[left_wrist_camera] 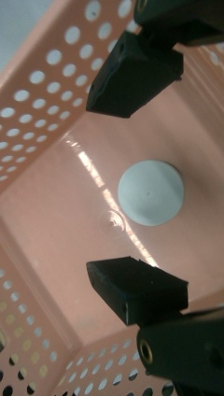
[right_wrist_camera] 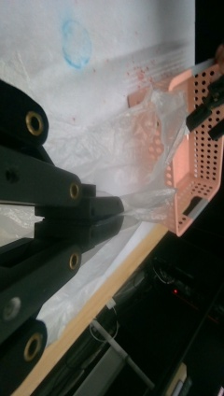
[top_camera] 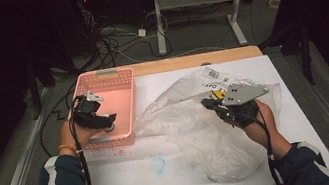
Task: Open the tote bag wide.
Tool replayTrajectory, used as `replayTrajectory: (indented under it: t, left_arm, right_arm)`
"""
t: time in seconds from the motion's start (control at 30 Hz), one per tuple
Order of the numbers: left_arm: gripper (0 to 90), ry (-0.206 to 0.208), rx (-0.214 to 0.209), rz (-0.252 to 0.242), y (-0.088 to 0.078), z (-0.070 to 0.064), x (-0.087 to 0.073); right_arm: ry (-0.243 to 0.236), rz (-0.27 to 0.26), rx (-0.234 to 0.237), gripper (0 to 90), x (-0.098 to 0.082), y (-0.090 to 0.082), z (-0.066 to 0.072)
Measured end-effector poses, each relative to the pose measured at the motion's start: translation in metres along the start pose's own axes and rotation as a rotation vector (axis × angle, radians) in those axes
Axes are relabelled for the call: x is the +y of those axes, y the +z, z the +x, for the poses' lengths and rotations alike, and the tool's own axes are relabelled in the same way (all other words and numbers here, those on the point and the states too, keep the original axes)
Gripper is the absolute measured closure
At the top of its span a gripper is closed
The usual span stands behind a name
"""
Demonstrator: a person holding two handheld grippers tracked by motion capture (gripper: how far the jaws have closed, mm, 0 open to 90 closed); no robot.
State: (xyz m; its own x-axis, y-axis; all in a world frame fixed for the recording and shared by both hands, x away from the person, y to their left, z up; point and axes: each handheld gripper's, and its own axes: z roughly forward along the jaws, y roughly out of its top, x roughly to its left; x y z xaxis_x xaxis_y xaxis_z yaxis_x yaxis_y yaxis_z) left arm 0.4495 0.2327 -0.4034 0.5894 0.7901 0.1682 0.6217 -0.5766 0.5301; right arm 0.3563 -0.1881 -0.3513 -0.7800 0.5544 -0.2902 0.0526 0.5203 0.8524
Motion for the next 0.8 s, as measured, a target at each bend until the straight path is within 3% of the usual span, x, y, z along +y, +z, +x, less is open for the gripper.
replayTrajectory:
  t: [0.13,0.4,0.47,0.57,0.7,0.8]
  left_arm:
    - [23.4,0.021,-0.013,0.170,0.016,0.007,0.004]
    - [37.6,0.034,-0.079,0.310,0.033,0.016,0.012]
    - [46.0,0.033,-0.079,0.313,0.036,0.017,0.012]
    - [46.9,0.025,-0.080,0.285,0.036,0.019,0.012]
    - [47.6,0.012,-0.030,0.263,0.037,0.020,0.011]
    - [47.7,0.003,-0.039,0.257,0.037,0.022,0.012]
  right_arm:
    - [-0.007,0.002,0.020,90.0,0.001,0.001,0.002]
    - [-0.020,0.007,0.052,90.0,0.000,0.003,0.006]
    - [-0.022,0.007,0.052,90.0,0.000,0.003,0.006]
    - [-0.024,0.004,0.051,90.0,-0.001,0.001,0.006]
    - [-0.021,0.004,0.044,90.0,-0.003,0.001,0.004]
    - [-0.024,0.009,0.045,90.0,-0.004,0.003,0.005]
